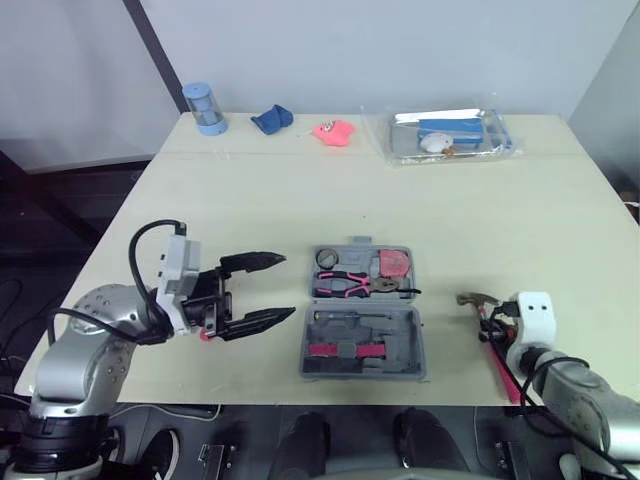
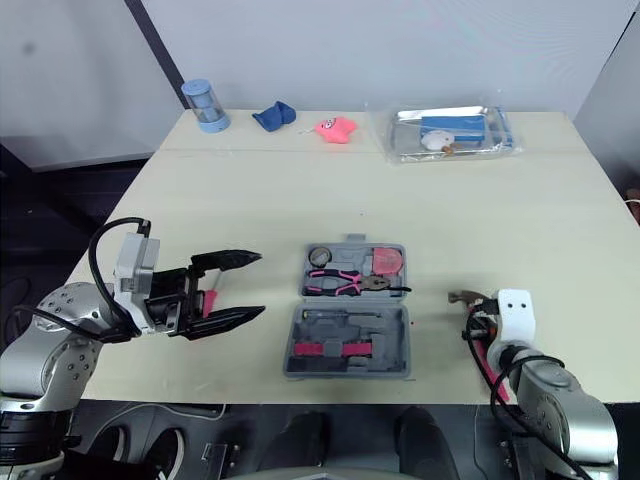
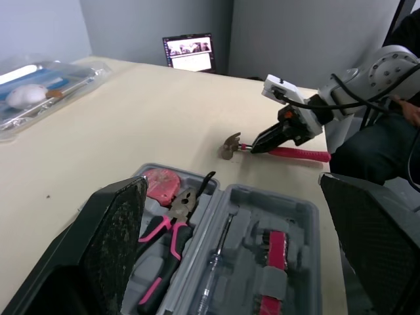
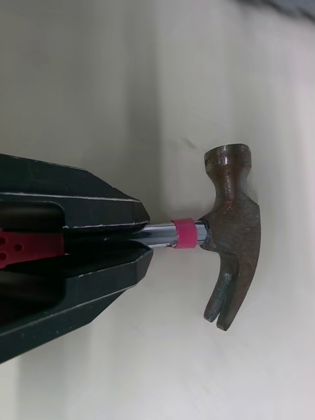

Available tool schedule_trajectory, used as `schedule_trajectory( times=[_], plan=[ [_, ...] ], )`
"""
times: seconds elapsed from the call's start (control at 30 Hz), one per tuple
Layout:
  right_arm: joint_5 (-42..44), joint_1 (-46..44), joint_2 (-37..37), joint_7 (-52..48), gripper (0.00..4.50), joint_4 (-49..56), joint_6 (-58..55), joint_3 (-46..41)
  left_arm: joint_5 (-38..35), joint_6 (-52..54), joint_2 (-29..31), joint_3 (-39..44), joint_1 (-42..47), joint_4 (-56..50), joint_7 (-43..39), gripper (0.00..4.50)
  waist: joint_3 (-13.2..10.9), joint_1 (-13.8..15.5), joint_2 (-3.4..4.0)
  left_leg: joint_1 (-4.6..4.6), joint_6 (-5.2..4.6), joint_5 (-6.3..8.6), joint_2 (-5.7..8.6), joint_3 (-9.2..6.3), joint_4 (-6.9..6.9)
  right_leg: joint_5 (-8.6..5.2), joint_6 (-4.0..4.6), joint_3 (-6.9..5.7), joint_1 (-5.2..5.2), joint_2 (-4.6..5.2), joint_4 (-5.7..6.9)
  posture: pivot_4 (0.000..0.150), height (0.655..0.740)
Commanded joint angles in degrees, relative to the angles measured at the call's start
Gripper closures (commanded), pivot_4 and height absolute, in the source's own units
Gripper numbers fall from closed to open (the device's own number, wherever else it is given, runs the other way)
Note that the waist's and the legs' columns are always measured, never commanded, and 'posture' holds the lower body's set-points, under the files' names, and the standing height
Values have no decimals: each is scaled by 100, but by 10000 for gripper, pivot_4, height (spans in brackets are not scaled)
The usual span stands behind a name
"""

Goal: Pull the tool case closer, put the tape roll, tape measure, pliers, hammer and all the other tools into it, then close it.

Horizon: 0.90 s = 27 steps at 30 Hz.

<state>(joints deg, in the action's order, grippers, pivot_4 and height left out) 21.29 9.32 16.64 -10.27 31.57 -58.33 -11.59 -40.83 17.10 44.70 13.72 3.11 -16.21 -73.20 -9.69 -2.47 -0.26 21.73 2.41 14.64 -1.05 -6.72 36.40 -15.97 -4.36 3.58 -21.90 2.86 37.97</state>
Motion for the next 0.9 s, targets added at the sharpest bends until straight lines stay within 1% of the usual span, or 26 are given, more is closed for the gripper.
schedule_trajectory(
  times=[0.03,0.13,0.27,0.37,0.43,0.6,0.67,0.7,0.73,0.77,0.8,0.83,0.87,0.9],
  plan=[
    [168,250,-92,-10,44640,468,-202,124,-214,22,98,171,-47,-268,-123,0,0,0,0,0,0,0,0,1,0,0,0,0,0,0,0,1500,7400],
    [198,312,-193,29,44640,588,-284,187,-267,66,126,169,-55,-278,-161,0,0,-13,0,-1,0,0,-1,0,0,0,0,0,0,-1,1,1500,7400],
    [119,246,-183,27,44640,419,-195,181,-321,120,311,130,-70,-249,-489,0,0,-10,-1,-1,0,0,-1,1,0,0,0,0,0,-1,0,1500,7400],
    [111,237,-122,-36,44640,296,-137,116,86,-339,546,11,-168,-92,-1013,0,0,-12,-1,-1,0,0,-2,1,0,0,1,1,-1,-3,0,1500,7400],
    [115,200,-110,-58,44640,246,-106,100,267,-611,609,-17,-189,36,-1208,0,0,-8,-2,-2,0,0,-2,2,0,-1,1,1,-1,-3,-1,1500,7400],
    [180,129,-126,-122,44640,256,-95,90,359,-839,658,14,-140,290,-1451,0,0,-12,-2,-1,0,0,-3,4,0,-1,1,2,-2,-3,-2,1500,7400],
    [208,126,-135,-138,35743,285,-89,79,341,-854,659,20,-123,330,-1470,0,0,-11,-2,-1,0,0,-3,4,0,-1,1,3,-2,-3,-2,1500,7400],
    [240,137,-129,-167,33408,321,-80,62,309,-837,662,34,-128,334,-1476,0,0,-10,-2,-1,0,0,-3,3,0,-1,1,3,-2,-3,-2,1500,7400],
    [265,139,-108,-188,29384,369,-67,38,277,-816,666,53,-130,336,-1476,0,0,-8,-2,0,0,0,-3,3,0,-1,1,3,-2,-3,-2,1500,7400],
    [274,132,-62,-215,23760,411,-43,28,230,-775,662,80,-132,332,-1459,0,0,-6,-2,0,0,0,-3,3,0,-1,1,3,-2,-3,-2,1500,7400],
    [281,124,-1,-262,20899,458,-6,20,179,-727,657,114,-134,322,-1433,0,0,-4,-2,1,0,0,-3,3,0,-1,1,3,-2,-3,-2,1500,7400],
    [292,120,98,-327,14309,525,4,4,135,-677,658,149,-143,314,-1404,0,0,-2,-1,1,0,0,-3,4,0,-1,1,3,-3,-2,-3,1500,7400],
    [299,126,210,-402,9721,591,22,-9,102,-638,664,180,-159,307,-1382,0,0,-2,-1,2,0,0,-3,4,0,-1,1,3,-3,-2,-3,1500,7400],
    [312,172,440,-585,6102,692,71,7,82,-594,683,220,-199,301,-1360,0,-2,-1,1,3,0,0,-3,4,0,-1,0,3,-5,-2,-3,1500,7400]
  ],
)
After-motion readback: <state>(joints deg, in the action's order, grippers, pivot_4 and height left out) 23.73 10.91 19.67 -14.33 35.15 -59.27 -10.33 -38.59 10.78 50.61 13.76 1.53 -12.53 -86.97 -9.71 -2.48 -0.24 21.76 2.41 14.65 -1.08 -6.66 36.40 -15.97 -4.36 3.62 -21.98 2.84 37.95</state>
